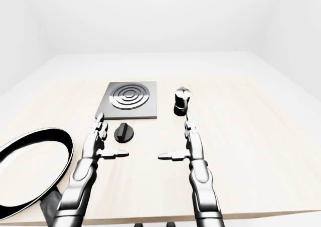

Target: Turn on the stove.

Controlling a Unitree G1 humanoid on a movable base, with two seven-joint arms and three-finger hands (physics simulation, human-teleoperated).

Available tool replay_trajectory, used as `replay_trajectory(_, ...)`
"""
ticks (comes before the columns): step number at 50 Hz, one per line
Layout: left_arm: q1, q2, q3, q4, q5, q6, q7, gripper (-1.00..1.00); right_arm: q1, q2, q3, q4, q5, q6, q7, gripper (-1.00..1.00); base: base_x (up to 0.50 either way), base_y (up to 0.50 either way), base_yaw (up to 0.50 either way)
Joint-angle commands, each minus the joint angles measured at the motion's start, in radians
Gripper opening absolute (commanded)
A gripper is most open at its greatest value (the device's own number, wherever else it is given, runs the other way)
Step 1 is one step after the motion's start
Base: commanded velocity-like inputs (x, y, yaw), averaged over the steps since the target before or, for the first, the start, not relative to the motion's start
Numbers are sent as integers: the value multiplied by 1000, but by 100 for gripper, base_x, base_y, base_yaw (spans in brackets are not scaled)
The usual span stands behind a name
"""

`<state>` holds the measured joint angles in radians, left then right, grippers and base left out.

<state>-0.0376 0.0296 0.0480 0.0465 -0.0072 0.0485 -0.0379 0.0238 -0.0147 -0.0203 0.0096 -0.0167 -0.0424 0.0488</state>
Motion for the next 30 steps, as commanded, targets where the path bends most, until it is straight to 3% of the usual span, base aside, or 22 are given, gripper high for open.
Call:
replay_trajectory(1,-51,11,11,93,3,23,-1,100,3,1,2,-4,-1,3,0,100,0,0,0)
replay_trajectory(18,-125,28,22,258,14,-43,24,100,-1,0,0,3,1,1,1,100,0,0,0)
replay_trajectory(30,-146,34,21,295,29,-56,39,100,2,0,0,-5,1,5,4,100,0,0,0)
